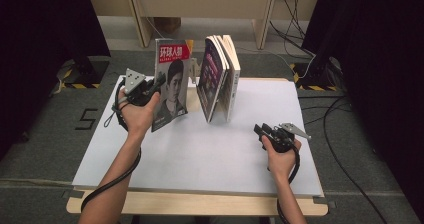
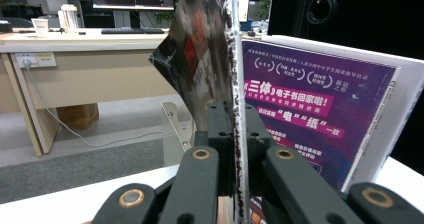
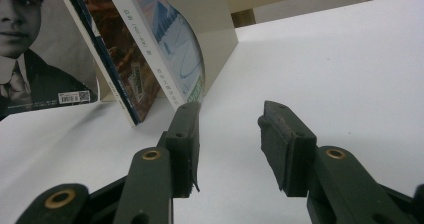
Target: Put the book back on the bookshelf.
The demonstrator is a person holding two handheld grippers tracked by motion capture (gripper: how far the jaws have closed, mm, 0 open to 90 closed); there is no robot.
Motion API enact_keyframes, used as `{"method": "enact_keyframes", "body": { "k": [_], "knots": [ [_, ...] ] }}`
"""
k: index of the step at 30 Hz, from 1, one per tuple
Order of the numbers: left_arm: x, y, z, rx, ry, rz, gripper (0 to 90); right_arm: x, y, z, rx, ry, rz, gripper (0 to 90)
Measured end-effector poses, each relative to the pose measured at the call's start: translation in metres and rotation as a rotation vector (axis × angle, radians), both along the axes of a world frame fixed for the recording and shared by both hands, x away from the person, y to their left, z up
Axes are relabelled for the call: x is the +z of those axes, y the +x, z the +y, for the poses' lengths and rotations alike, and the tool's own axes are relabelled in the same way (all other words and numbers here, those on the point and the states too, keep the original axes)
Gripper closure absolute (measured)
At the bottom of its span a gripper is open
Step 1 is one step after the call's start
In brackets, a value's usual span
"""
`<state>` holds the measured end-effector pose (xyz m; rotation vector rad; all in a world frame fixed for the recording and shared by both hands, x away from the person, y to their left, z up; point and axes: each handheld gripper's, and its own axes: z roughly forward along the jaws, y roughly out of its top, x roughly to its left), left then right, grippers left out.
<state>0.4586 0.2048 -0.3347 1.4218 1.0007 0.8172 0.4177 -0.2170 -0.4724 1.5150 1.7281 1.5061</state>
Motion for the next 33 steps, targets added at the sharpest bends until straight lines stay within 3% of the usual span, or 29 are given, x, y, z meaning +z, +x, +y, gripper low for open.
{"method": "enact_keyframes", "body": {
  "k": [24, 33],
  "knots": [
    [-0.002, 0.035, -0.007, 0.012, -0.002, -0.003, 86.2, -0.001, 0.000, -0.002, 0.001, -0.002, 0.002, 59.9],
    [-0.021, 0.045, -0.010, 0.010, -0.030, -0.025, 86.1, -0.002, -0.001, -0.001, 0.004, 0.000, 0.008, 59.9]
  ]
}}
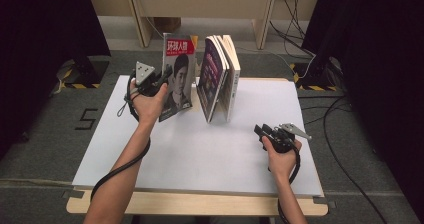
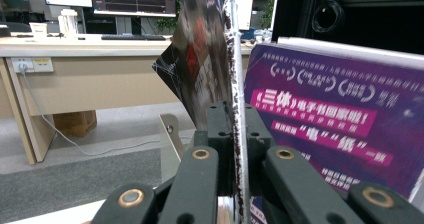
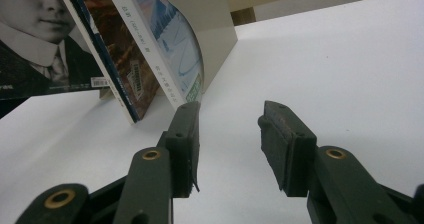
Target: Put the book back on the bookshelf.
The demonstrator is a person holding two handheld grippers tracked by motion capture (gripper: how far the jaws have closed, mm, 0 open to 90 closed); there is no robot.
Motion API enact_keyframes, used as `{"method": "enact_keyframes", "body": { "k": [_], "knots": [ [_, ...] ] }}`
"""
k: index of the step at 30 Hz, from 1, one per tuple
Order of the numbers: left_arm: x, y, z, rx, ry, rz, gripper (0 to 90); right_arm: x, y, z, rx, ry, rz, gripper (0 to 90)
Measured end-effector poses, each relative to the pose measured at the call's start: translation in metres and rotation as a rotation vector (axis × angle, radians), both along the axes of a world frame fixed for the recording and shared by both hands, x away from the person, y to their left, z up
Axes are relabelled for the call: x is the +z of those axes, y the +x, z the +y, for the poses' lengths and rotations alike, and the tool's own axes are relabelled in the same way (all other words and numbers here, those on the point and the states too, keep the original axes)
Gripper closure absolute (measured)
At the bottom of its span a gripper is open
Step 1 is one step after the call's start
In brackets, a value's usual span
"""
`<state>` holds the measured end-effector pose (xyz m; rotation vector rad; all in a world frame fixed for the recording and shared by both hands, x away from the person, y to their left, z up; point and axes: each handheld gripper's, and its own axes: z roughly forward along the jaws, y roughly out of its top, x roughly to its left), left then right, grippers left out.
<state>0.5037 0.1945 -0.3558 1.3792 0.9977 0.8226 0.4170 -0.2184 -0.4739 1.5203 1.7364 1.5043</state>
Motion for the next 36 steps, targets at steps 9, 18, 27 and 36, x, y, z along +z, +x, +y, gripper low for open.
{"method": "enact_keyframes", "body": {
  "k": [9, 18, 27, 36],
  "knots": [
    [-0.019, -0.011, 0.005, -0.004, 0.025, 0.004, 83.8, 0.000, -0.001, -0.001, -0.001, 0.002, -0.001, 59.8],
    [-0.025, -0.028, 0.014, -0.029, 0.064, 0.067, 79.6, -0.001, 0.000, 0.000, 0.004, -0.001, -0.003, 59.5],
    [-0.015, -0.029, 0.021, -0.056, 0.014, 0.091, 75.8, -0.003, 0.000, 0.003, 0.013, 0.010, 0.020, 59.0],
    [-0.008, -0.024, 0.021, -0.059, -0.012, 0.128, 72.8, -0.002, 0.000, 0.001, 0.013, 0.002, 0.014, 58.8]
  ]
}}
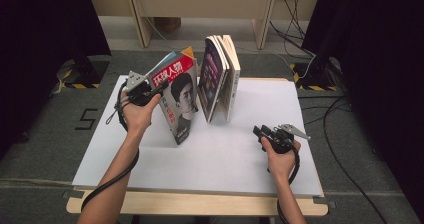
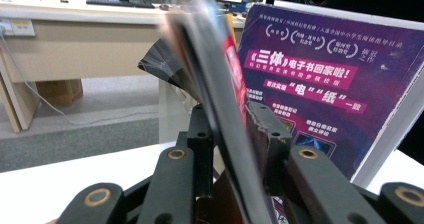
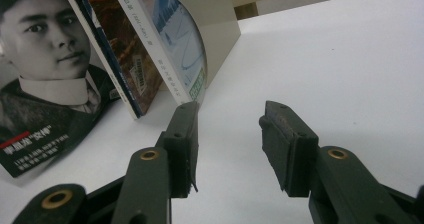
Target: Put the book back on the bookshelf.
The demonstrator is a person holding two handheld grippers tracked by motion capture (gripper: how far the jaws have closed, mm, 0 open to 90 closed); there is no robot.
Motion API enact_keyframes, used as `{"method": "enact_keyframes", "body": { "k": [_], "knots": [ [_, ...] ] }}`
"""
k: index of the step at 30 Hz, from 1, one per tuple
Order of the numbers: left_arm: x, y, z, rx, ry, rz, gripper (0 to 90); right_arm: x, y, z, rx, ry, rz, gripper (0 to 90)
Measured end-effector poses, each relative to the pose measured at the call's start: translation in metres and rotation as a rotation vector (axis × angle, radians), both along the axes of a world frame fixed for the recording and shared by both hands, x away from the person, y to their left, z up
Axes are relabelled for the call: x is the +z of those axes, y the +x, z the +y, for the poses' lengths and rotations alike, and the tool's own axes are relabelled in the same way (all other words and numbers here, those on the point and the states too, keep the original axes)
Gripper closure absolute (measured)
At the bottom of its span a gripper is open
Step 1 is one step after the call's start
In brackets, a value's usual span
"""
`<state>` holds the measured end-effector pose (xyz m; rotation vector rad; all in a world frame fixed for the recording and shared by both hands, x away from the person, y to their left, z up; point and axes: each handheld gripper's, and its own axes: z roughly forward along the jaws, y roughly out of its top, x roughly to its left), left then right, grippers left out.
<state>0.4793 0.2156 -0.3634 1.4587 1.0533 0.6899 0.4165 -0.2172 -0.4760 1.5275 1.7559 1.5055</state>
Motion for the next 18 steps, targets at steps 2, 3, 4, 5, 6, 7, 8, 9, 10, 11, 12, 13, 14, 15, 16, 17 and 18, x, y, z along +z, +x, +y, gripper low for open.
{"method": "enact_keyframes", "body": {
  "k": [2, 3, 4, 5, 6, 7, 8, 9, 10, 11, 12, 13, 14, 15, 16, 17, 18],
  "knots": [
    [-0.0012, 0.0000, -0.0008, -0.003, -0.004, 0.000, 73.5, 0.0001, -0.0003, 0.0005, -0.001, 0.006, 0.006, 58.7],
    [-0.0031, -0.0003, -0.0020, -0.008, -0.004, 0.007, 73.8, -0.0001, -0.0004, 0.0005, -0.001, 0.008, 0.008, 58.7],
    [-0.0042, -0.0004, -0.0027, -0.013, -0.011, 0.011, 74.2, -0.0003, -0.0003, 0.0003, -0.001, 0.008, 0.008, 58.6],
    [-0.0047, -0.0005, -0.0029, -0.016, -0.012, 0.012, 74.5, -0.0007, -0.0001, 0.0001, -0.001, 0.006, 0.005, 58.6],
    [-0.0054, -0.0009, -0.0034, -0.019, -0.013, 0.018, 74.5, -0.0007, -0.0001, 0.0002, -0.001, 0.008, 0.006, 58.5],
    [-0.0062, -0.0012, -0.0040, -0.022, -0.012, 0.020, 74.5, -0.0006, -0.0003, 0.0002, -0.002, 0.010, 0.010, 58.5],
    [-0.0070, -0.0015, -0.0043, -0.023, -0.012, 0.021, 74.6, -0.0006, -0.0003, 0.0000, -0.001, 0.011, 0.010, 58.3],
    [-0.0074, -0.0018, -0.0045, -0.023, -0.014, 0.023, 74.7, -0.0008, 0.0000, -0.0005, 0.001, 0.008, 0.008, 58.3],
    [-0.0078, -0.0019, -0.0047, -0.024, -0.016, 0.028, 74.9, -0.0011, 0.0004, -0.0007, 0.000, 0.008, 0.007, 58.2],
    [-0.0080, -0.0021, -0.0049, -0.024, -0.015, 0.031, 75.4, -0.0012, 0.0003, -0.0005, 0.000, 0.011, 0.009, 58.1],
    [-0.0085, -0.0024, -0.0055, -0.025, -0.013, 0.038, 75.9, -0.0014, 0.0004, -0.0004, 0.000, 0.012, 0.010, 58.1],
    [-0.0089, -0.0028, -0.0064, -0.027, -0.013, 0.044, 76.5, -0.0018, 0.0006, -0.0005, 0.003, 0.011, 0.009, 58.0],
    [-0.0093, -0.0034, -0.0072, -0.030, -0.015, 0.054, 77.1, -0.0019, 0.0006, -0.0002, 0.005, 0.010, 0.012, 58.0],
    [-0.0096, -0.0040, -0.0077, -0.033, -0.020, 0.064, 77.7, -0.0021, 0.0006, 0.0003, 0.005, 0.010, 0.013, 57.9],
    [-0.0096, -0.0044, -0.0080, -0.034, -0.027, 0.071, 78.6, -0.0021, 0.0006, 0.0007, 0.006, 0.012, 0.015, 57.9],
    [-0.0094, -0.0049, -0.0080, -0.031, -0.033, 0.074, 79.5, -0.0022, 0.0007, 0.0009, 0.009, 0.011, 0.017, 57.9],
    [-0.0085, -0.0055, -0.0080, -0.026, -0.035, 0.078, 80.2, -0.0022, 0.0007, 0.0011, 0.009, 0.010, 0.017, 57.9]
  ]
}}
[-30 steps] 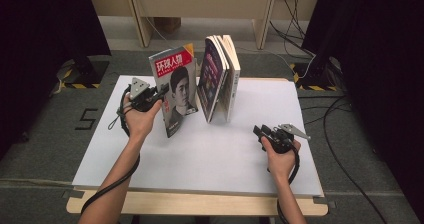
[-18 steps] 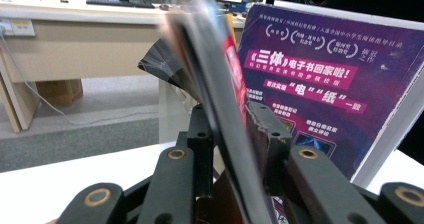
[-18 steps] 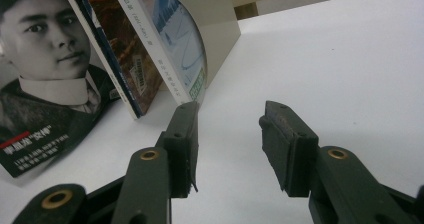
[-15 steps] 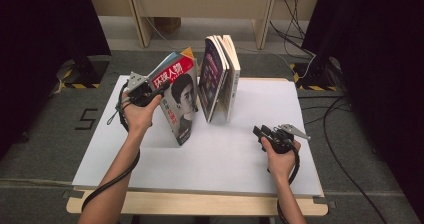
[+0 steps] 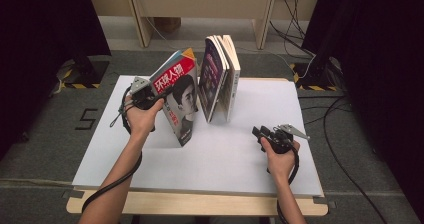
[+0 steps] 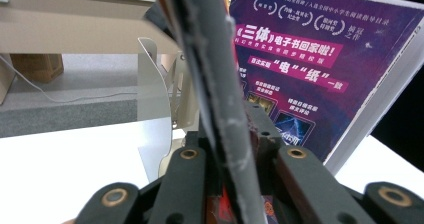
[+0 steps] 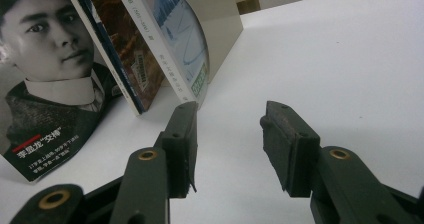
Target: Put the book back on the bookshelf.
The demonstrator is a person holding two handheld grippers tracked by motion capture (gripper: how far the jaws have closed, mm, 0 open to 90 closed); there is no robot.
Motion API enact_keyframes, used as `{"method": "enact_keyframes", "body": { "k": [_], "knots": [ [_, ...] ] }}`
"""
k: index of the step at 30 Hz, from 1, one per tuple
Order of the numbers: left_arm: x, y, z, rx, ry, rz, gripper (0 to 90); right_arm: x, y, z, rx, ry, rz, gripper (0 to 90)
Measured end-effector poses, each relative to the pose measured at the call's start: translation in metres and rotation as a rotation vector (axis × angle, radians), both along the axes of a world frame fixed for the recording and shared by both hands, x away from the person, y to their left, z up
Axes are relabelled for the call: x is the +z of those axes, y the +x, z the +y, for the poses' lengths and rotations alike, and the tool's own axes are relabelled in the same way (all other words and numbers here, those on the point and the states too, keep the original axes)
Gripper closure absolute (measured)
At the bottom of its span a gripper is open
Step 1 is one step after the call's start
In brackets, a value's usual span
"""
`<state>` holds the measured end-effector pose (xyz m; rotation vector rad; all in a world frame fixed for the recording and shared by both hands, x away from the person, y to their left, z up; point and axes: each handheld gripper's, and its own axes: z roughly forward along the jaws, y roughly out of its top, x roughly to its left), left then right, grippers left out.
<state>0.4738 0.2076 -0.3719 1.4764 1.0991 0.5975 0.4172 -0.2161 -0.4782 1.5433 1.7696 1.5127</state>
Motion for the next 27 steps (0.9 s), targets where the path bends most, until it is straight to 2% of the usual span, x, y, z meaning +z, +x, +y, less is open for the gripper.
{"method": "enact_keyframes", "body": {
  "k": [2, 4, 6, 9, 14, 15, 16, 21, 27],
  "knots": [
    [0.002, -0.002, -0.001, 0.001, -0.001, 0.009, 81.5, 0.000, 0.000, 0.000, 0.002, 0.002, 0.003, 57.7],
    [0.003, -0.004, -0.001, -0.002, -0.028, 0.003, 84.6, -0.001, 0.000, 0.000, 0.003, 0.010, 0.007, 57.7],
    [0.004, -0.005, -0.001, -0.006, -0.034, -0.005, 85.7, -0.001, 0.000, -0.001, 0.005, 0.011, 0.007, 57.7],
    [0.007, -0.011, -0.005, -0.008, -0.020, -0.035, 85.9, -0.001, 0.000, -0.001, 0.004, 0.010, 0.008, 57.7],
    [0.014, -0.015, -0.004, 0.019, 0.003, -0.087, 86.1, -0.001, 0.000, -0.002, 0.001, 0.011, 0.005, 57.7],
    [0.014, -0.015, -0.004, 0.019, 0.003, -0.087, 86.2, -0.001, 0.000, -0.002, 0.001, 0.011, 0.005, 57.7],
    [0.019, -0.015, -0.003, 0.032, 0.015, -0.111, 86.2, -0.001, 0.001, -0.002, 0.003, 0.011, 0.004, 57.7],
    [0.028, -0.010, 0.000, 0.066, 0.011, -0.151, 86.2, -0.001, 0.000, -0.001, 0.004, 0.015, 0.009, 57.8],
    [0.032, -0.003, -0.002, 0.098, 0.036, -0.189, 86.2, -0.001, 0.000, -0.002, 0.001, 0.017, 0.010, 57.8]
  ]
}}
